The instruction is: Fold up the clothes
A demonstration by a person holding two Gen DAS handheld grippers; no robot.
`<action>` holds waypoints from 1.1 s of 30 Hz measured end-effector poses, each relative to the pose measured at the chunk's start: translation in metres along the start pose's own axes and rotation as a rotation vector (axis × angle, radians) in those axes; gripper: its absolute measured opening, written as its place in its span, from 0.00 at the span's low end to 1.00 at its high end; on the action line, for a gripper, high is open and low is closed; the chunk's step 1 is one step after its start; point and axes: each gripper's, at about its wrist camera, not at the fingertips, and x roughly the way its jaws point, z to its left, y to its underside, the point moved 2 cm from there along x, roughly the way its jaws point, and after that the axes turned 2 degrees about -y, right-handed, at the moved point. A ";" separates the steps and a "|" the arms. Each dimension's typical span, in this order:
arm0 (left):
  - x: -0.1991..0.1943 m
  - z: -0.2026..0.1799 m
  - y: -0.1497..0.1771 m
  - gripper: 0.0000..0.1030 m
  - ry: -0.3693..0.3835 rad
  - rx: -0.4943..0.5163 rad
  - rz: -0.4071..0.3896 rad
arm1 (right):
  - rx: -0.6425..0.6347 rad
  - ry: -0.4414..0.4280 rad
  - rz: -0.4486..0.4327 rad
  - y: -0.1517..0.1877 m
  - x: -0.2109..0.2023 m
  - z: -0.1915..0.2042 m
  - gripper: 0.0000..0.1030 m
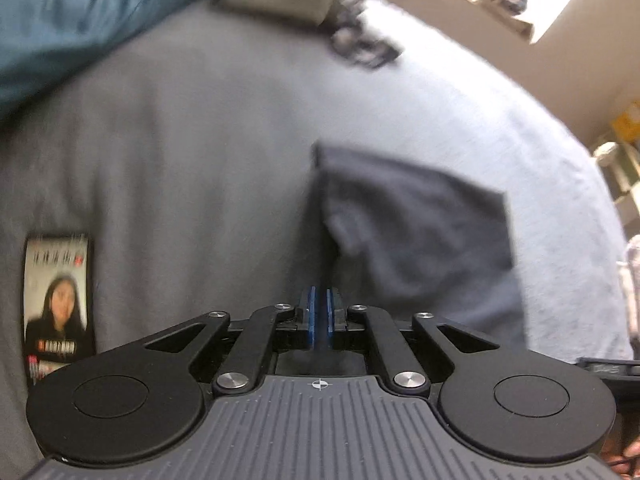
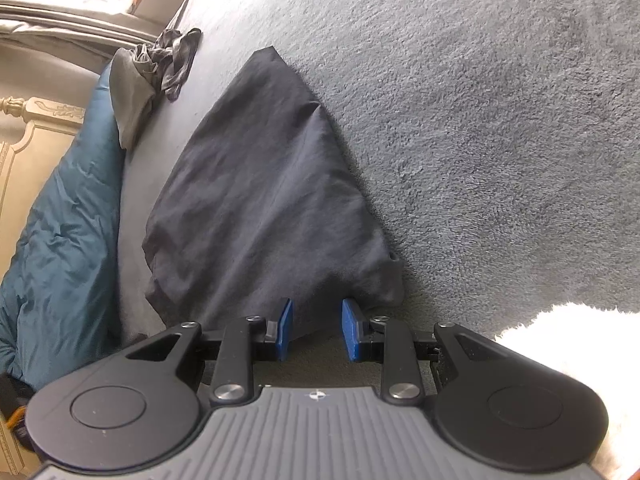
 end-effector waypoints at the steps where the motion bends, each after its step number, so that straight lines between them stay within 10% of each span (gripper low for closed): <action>1: -0.001 -0.008 -0.003 0.22 0.004 0.025 -0.002 | -0.004 0.000 -0.005 0.000 -0.001 0.001 0.29; 10: 0.047 -0.046 0.007 0.40 -0.233 0.252 0.169 | -0.021 0.018 -0.035 0.001 -0.006 0.005 0.29; 33: 0.047 -0.034 0.014 0.49 -0.268 0.260 0.191 | -0.322 0.094 -0.095 -0.021 0.004 0.049 0.29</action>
